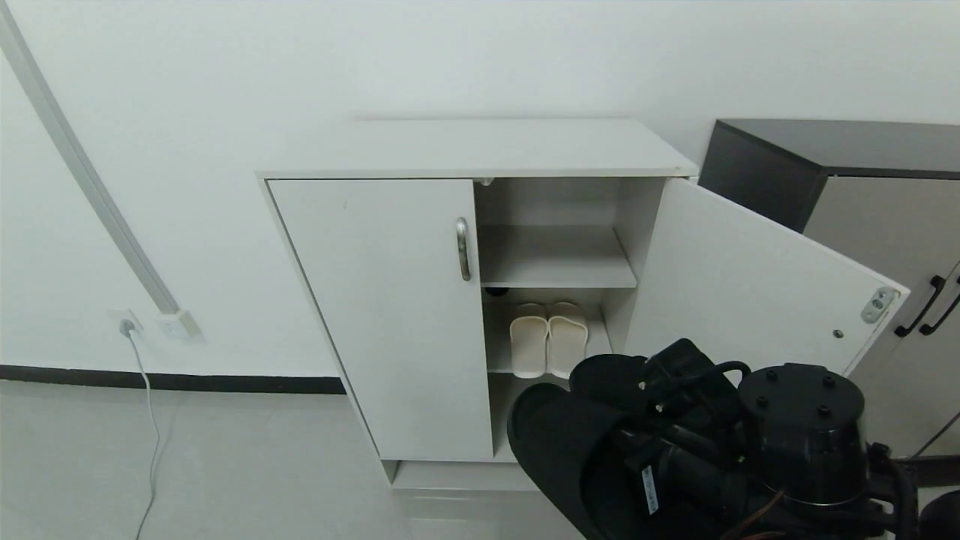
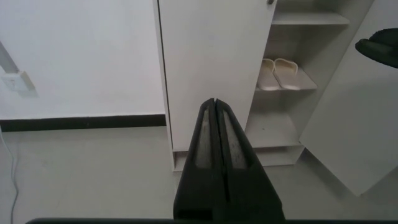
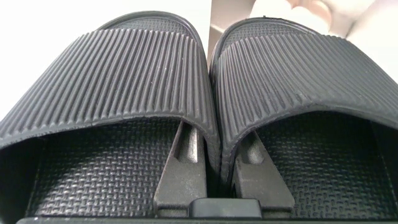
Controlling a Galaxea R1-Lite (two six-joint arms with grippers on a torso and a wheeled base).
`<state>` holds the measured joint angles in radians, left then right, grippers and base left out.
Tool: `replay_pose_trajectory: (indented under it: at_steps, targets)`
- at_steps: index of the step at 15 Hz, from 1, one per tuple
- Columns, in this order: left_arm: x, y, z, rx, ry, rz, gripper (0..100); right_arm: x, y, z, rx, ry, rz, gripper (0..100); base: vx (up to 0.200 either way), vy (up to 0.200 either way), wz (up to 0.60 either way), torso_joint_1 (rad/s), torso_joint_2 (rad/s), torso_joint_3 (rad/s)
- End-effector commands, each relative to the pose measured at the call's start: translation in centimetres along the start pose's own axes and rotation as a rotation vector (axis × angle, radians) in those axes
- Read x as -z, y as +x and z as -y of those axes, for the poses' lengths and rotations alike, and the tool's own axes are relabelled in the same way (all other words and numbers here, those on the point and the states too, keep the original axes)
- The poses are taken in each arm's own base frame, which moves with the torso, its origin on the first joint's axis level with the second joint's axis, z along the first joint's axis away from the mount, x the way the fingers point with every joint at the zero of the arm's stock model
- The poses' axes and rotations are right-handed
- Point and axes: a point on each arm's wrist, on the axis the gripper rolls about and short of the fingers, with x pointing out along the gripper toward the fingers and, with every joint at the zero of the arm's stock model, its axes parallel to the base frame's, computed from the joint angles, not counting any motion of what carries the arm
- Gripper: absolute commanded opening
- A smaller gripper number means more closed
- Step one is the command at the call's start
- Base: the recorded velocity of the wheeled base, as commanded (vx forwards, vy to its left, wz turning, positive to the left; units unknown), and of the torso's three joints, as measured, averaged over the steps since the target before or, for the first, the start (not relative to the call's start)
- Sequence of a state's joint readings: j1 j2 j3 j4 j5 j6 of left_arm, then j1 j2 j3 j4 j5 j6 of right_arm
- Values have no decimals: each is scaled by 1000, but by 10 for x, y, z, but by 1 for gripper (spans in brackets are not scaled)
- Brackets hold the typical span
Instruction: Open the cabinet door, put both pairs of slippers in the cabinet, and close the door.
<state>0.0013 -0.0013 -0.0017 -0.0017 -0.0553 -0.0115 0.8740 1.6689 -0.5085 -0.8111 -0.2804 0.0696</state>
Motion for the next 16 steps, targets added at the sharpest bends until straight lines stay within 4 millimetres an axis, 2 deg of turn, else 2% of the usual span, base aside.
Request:
replay_pose_trajectory:
  at_steps: [1,4,10,16]
  targets:
    - [0,0,0,0,-1,-2,0,1,1,0,0,0,-3,0,0,0,0,-119,471,359]
    - [0,0,0,0,1,-2,0,1,1,0,0,0,-3,0,0,0,0,-103,453,352]
    - [0,0,0,0,1,-2,0,6,13,-2,20,7,24,0,0,0,0,-31,420,380]
    - [0,0,0,0,1,-2,0,9,15,-2,22,5,17,0,0,0,0,-1,52,52]
